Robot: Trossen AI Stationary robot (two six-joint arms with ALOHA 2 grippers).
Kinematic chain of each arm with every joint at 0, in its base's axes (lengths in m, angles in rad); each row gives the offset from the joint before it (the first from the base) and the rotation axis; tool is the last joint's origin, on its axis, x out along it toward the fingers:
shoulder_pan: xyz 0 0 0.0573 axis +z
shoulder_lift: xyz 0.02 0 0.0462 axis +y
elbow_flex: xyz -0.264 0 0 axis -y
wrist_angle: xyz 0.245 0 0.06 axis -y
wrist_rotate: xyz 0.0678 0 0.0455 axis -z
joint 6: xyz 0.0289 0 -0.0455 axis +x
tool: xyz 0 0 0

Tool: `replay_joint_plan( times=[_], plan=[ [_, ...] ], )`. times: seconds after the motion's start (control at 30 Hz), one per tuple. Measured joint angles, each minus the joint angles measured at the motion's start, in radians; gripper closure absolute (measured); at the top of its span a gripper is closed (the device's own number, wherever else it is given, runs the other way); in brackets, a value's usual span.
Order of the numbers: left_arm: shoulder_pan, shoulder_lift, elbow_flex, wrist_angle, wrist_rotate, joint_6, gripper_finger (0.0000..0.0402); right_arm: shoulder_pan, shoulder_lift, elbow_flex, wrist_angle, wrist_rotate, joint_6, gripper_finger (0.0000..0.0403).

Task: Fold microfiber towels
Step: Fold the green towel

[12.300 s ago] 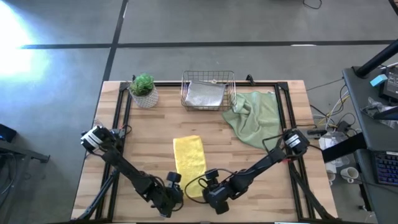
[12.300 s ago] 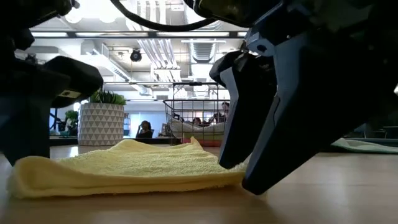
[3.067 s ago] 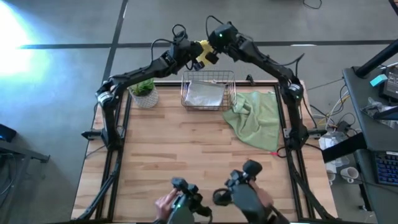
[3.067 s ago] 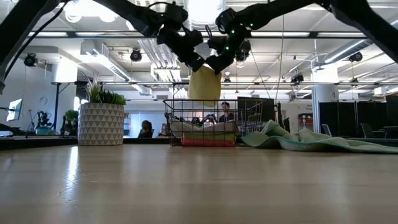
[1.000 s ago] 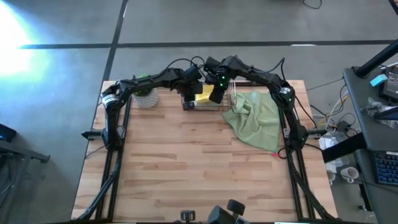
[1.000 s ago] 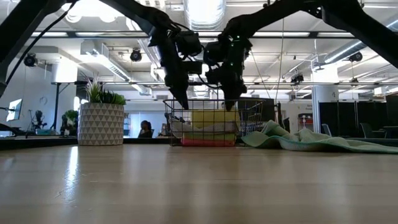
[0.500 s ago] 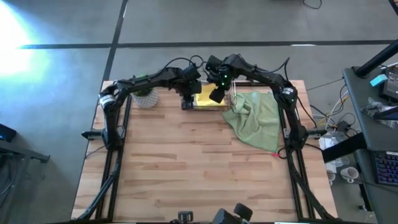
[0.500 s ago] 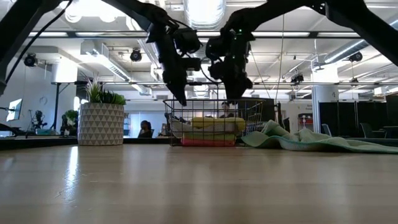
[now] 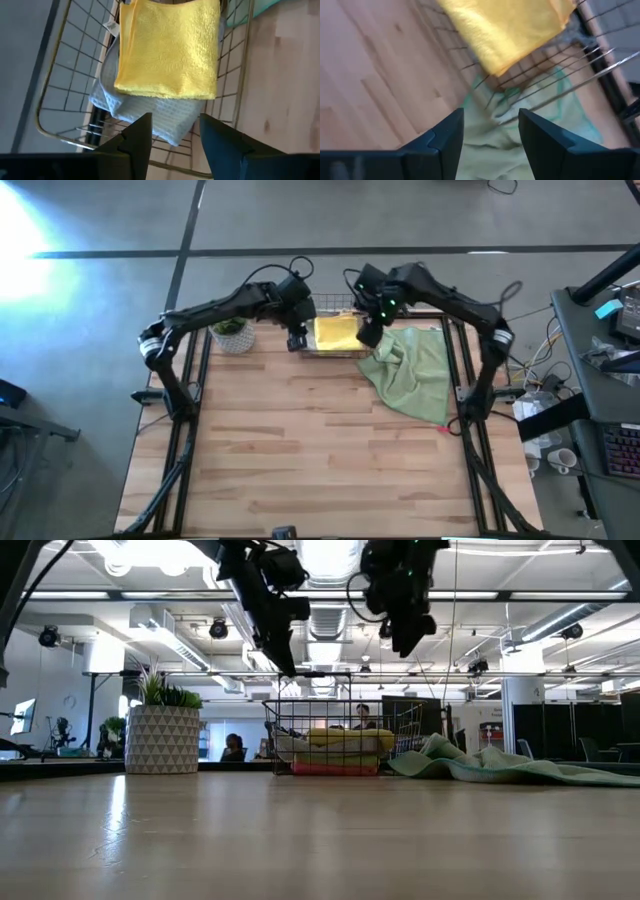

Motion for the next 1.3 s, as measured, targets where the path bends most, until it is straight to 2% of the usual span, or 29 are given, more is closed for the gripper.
replay_joint_plan(
  times=[0.3, 0.57, 0.87, 1.07, 1.3],
  plan=[
    [-0.049, -0.017, -0.039, 0.027, 0.001, -0.114, 0.0254, 0.148, -0.287, -0.436, 0.215, 0.0, 0.225, 0.0223],
    [-0.134, -0.017, -0.075, 0.034, 0.0, -0.22, 0.0254, 0.279, -0.422, -0.728, 0.412, 0.008, 0.424, 0.0226],
    [-0.259, -0.019, -0.077, 0.023, -0.002, -0.321, 0.0254, 0.362, -0.406, -0.931, 0.605, 0.055, 0.528, 0.0231],
    [-0.321, -0.021, -0.077, -0.03, -0.042, -0.355, 0.0254, 0.389, -0.367, -1.009, 0.648, 0.185, 0.574, 0.0232],
    [-0.361, -0.025, -0.077, -0.089, -0.089, -0.383, 0.0254, 0.394, -0.33, -1.062, 0.763, 0.199, 0.583, 0.0232]
  ],
)
